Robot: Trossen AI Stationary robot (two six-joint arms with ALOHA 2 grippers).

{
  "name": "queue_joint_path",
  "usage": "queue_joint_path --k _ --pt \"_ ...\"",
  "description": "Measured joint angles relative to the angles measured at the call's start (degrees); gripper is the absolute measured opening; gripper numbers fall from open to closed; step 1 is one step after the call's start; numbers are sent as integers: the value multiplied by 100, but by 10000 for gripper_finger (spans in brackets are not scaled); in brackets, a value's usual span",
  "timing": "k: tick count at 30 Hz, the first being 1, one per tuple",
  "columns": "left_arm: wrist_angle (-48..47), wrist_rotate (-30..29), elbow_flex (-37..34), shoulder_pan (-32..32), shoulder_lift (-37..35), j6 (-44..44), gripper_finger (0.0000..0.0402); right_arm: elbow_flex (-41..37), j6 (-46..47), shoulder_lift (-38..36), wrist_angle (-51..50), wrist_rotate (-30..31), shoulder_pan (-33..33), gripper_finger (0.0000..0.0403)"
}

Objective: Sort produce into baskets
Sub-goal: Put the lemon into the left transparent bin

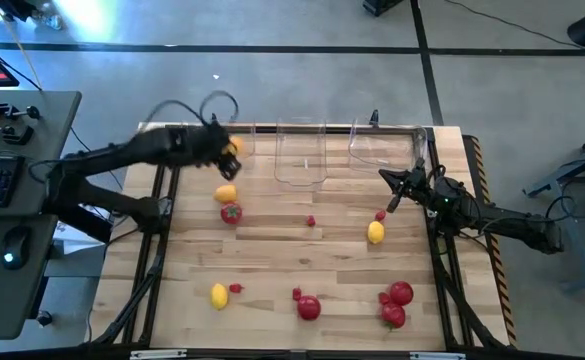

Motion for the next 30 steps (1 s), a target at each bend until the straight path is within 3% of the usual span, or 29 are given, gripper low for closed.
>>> queue_joint_path --k 4,10,20,30 --pt "130 694 0 1147 211 634 209 0 2 0 2 0 -2 0" --pt "354 979 0 2117 917 1197 209 -2 0 0 0 0 -1 0" --pt "1352 1020 -7 2290 1771 1622 209 -2 0 0 1 0 0 0" --pt "1385 1174 -35 2362 2139 1811 209 -1 0 0 1 0 -1 0"
